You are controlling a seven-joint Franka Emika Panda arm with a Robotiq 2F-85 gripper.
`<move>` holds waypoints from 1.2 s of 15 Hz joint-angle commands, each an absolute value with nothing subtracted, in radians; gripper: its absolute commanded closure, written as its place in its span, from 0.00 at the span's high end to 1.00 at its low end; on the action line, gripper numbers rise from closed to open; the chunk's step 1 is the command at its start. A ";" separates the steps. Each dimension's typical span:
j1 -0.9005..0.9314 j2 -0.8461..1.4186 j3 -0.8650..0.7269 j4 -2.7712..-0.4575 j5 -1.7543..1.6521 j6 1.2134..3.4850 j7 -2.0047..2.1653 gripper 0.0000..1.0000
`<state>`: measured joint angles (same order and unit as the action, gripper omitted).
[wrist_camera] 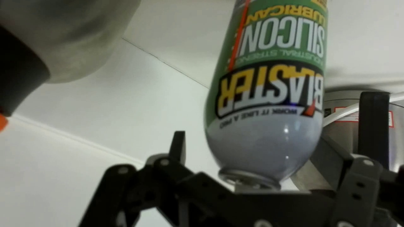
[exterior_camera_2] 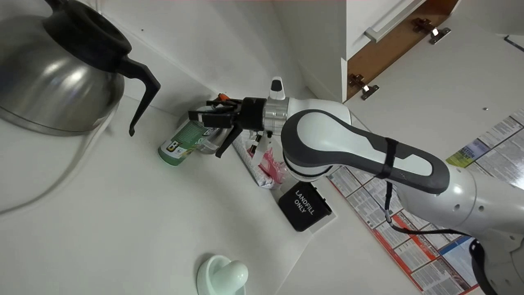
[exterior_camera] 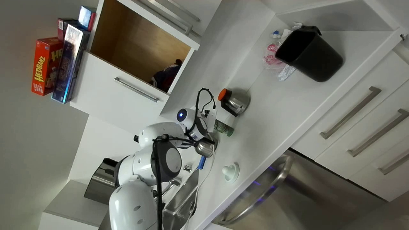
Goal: Pick up the bottle and move it to the left.
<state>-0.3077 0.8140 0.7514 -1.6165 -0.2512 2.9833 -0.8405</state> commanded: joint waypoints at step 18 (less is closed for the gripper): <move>0.228 0.359 0.100 -1.834 -0.280 2.785 -0.163 1.00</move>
